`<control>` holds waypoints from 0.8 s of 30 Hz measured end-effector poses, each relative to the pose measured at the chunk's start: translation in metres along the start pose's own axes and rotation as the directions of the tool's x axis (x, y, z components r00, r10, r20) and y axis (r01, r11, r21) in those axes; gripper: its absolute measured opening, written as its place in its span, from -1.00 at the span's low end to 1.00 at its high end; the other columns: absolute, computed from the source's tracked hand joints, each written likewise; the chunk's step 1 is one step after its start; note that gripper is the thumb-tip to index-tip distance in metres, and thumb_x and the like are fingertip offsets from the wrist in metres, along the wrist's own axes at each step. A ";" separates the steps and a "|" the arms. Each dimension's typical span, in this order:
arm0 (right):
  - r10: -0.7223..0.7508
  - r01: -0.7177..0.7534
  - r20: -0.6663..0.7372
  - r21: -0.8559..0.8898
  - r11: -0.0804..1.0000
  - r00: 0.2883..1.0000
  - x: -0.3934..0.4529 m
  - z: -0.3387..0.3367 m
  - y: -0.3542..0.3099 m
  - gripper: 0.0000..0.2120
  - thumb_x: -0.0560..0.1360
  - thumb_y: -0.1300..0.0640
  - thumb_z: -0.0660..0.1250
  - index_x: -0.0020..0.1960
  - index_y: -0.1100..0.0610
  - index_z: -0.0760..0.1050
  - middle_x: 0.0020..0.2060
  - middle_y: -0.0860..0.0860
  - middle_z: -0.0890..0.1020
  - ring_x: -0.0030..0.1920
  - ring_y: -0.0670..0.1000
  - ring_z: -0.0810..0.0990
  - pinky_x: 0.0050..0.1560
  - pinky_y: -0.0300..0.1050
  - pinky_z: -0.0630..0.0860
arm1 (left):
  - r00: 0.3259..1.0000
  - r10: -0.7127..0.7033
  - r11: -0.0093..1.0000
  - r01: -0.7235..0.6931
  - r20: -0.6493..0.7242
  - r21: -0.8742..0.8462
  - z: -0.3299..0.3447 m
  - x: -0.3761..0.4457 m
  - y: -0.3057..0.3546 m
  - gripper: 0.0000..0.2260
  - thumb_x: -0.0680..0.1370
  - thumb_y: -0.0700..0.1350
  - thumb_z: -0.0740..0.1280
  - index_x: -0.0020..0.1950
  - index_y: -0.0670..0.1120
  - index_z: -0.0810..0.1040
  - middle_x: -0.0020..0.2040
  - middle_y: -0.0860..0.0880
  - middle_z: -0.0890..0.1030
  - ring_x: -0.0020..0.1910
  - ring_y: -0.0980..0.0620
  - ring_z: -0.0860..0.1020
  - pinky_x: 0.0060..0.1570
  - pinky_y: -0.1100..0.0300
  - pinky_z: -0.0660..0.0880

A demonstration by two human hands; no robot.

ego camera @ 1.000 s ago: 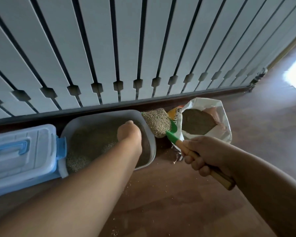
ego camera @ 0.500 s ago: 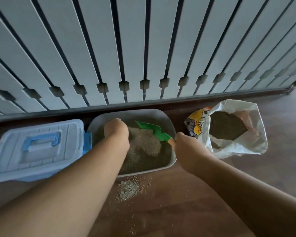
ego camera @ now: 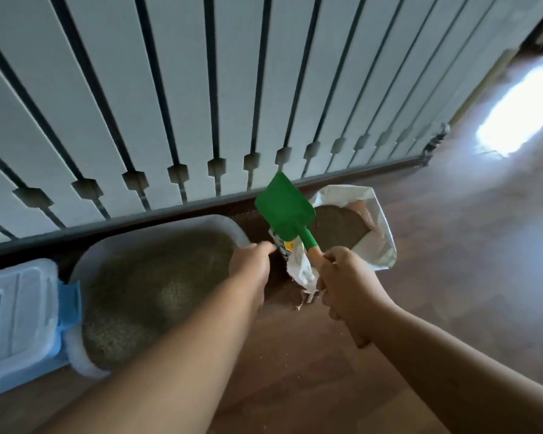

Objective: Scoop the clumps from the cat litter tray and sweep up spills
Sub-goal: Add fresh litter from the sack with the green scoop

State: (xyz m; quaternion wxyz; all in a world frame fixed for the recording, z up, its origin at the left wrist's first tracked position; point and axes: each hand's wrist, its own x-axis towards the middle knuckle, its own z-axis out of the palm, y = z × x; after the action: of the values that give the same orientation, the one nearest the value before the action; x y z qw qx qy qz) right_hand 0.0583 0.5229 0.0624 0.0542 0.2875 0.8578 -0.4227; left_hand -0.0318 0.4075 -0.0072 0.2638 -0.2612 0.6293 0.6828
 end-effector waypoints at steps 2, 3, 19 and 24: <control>0.063 -0.061 -0.023 0.106 0.992 0.998 0.001 -0.015 0.014 -0.70 0.63 -0.03 0.20 -0.14 0.15 0.49 -0.34 0.09 0.59 -0.45 0.03 0.48 -0.48 -0.01 0.47 | 0.989 0.026 0.988 -0.048 0.147 0.146 0.023 -0.006 -0.009 -0.56 0.44 0.09 0.44 0.24 -0.09 0.55 0.12 -0.05 0.60 0.03 -0.03 0.56 0.18 0.00 0.50; 0.087 -0.079 -0.059 0.123 0.989 0.994 -0.001 -0.022 0.019 -0.69 0.63 -0.02 0.20 -0.17 0.16 0.49 -0.37 0.09 0.57 -0.50 0.02 0.46 -0.51 -0.07 0.45 | 0.984 0.020 0.977 -0.057 0.178 0.206 0.035 -0.010 -0.015 -0.52 0.42 0.13 0.46 0.25 -0.08 0.53 0.10 -0.04 0.60 0.00 -0.01 0.56 0.16 0.02 0.50; 0.220 -0.220 -0.038 0.001 0.975 0.975 0.027 -0.076 0.059 -0.86 0.53 0.19 0.30 -0.06 0.27 0.57 -0.35 0.10 0.65 -0.49 0.05 0.58 -0.24 0.17 0.65 | 0.994 0.110 0.981 -0.108 -0.005 0.164 0.071 0.004 -0.035 -0.72 0.44 0.02 0.28 -0.03 -0.12 0.65 -0.07 -0.15 0.68 -0.09 -0.20 0.68 0.02 -0.16 0.64; 0.110 -0.109 -0.028 -0.515 0.850 0.994 0.049 -0.078 0.034 -0.84 0.57 0.25 0.21 0.12 0.21 0.50 -0.22 0.10 0.65 -0.20 0.19 0.69 -0.25 0.04 0.62 | 0.979 0.194 0.960 -0.203 0.067 0.191 0.066 -0.018 -0.019 -0.80 0.55 -0.08 0.29 -0.03 -0.16 0.64 -0.12 -0.13 0.67 -0.22 -0.08 0.67 -0.06 -0.09 0.67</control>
State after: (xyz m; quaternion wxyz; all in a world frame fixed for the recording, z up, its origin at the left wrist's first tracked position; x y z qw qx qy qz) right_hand 0.0477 0.6205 0.0721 0.1541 0.3103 0.9217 -0.1742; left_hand -0.0075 0.4739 -0.0038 0.2334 -0.1530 0.7104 0.6461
